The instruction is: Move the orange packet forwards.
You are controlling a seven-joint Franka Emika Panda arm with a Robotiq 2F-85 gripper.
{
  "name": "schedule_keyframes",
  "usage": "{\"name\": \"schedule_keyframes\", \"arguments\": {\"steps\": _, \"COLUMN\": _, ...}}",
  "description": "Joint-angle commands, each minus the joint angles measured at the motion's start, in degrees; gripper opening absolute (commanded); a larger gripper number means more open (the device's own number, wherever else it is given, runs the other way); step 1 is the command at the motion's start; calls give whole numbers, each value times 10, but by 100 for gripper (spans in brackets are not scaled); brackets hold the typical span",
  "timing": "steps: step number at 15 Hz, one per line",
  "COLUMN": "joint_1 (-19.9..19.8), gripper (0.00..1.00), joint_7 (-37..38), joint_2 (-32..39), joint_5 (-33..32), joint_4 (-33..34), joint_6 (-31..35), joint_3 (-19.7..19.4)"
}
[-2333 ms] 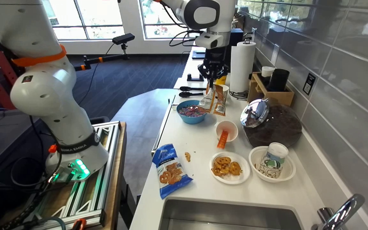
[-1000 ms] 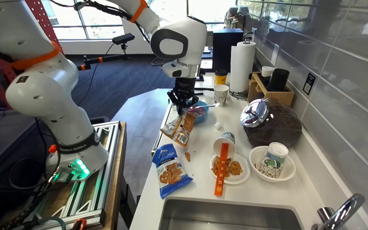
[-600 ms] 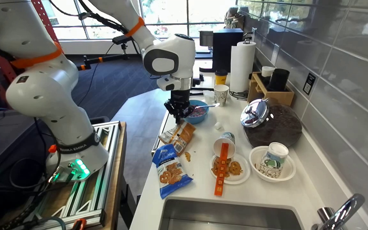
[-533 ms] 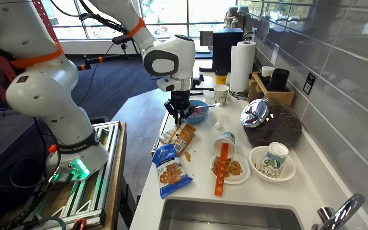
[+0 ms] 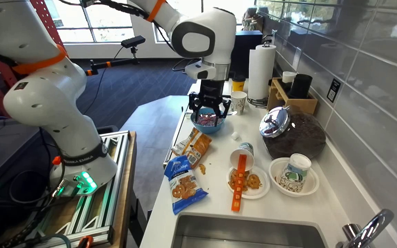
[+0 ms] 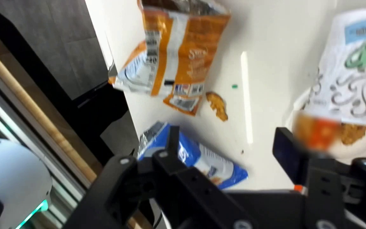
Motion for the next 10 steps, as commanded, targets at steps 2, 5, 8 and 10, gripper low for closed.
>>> {"name": "schedule_keyframes", "arguments": {"steps": 2, "joint_1": -39, "gripper": 100, "joint_7": 73, "joint_2": 20, "joint_5": -75, "joint_4": 102, "joint_6": -167, "joint_3": -23}}
{"name": "schedule_keyframes", "arguments": {"steps": 5, "joint_1": -52, "gripper": 100, "joint_7": 59, "joint_2": 15, "joint_5": -56, "joint_4": 138, "joint_6": -220, "joint_3": -48}}
{"name": "schedule_keyframes", "arguments": {"steps": 8, "joint_1": -51, "gripper": 100, "joint_7": 50, "joint_2": 8, "joint_5": -59, "joint_4": 133, "joint_6": -202, "joint_3": -54}}
{"name": "schedule_keyframes", "arguments": {"steps": 10, "joint_1": -54, "gripper": 100, "joint_7": 50, "joint_2": 9, "joint_5": -58, "joint_4": 138, "joint_6": -202, "joint_3": -59}}
